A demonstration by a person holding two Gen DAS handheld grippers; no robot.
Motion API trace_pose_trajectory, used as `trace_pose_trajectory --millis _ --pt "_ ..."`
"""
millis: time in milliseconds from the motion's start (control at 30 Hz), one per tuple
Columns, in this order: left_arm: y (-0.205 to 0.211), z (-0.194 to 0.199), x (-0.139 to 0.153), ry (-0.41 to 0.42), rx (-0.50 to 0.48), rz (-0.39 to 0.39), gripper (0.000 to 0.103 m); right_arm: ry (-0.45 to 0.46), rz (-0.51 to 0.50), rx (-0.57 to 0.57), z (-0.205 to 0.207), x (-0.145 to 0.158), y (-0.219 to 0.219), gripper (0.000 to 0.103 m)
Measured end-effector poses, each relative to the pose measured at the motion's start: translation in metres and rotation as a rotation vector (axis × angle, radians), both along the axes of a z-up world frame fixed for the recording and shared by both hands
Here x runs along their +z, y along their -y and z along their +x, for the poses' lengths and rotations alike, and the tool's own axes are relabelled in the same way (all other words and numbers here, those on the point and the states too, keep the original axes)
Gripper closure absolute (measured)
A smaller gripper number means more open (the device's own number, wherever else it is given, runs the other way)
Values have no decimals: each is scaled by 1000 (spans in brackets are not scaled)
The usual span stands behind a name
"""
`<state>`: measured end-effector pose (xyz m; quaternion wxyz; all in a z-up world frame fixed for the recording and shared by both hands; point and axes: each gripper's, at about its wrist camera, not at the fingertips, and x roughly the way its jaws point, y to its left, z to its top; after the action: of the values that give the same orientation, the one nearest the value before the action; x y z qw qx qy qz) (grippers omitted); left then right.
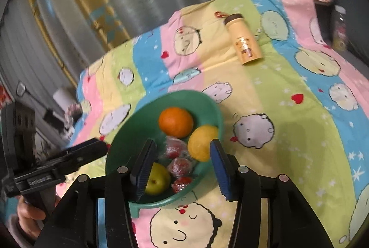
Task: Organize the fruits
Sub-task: 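Withdraw both grippers from the basin toward the small green fruits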
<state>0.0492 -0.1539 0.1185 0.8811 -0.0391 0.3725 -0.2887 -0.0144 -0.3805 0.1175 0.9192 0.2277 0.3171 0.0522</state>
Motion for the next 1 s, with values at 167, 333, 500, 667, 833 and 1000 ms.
trace_pose_trajectory --millis 167,333,500,667,833,1000 --pt "-37 -7 -3 -5 74 -38 28 4 18 -4 -7 1 3 50" --pt "-67 -16 -17 -32 141 -42 28 13 3 46 -13 4 -12 50" --pt "-85 -22 -33 -70 178 -48 28 38 -28 134 -20 13 -35 50" --pt "-87 -30 -46 -67 186 15 28 41 -41 261 -26 16 -60 50" --pt "-75 -31 -65 -62 165 91 28 24 -13 372 -36 7 -80 50" --pt "-51 -29 -82 -32 133 191 29 -23 -51 411 -39 -7 -96 50"
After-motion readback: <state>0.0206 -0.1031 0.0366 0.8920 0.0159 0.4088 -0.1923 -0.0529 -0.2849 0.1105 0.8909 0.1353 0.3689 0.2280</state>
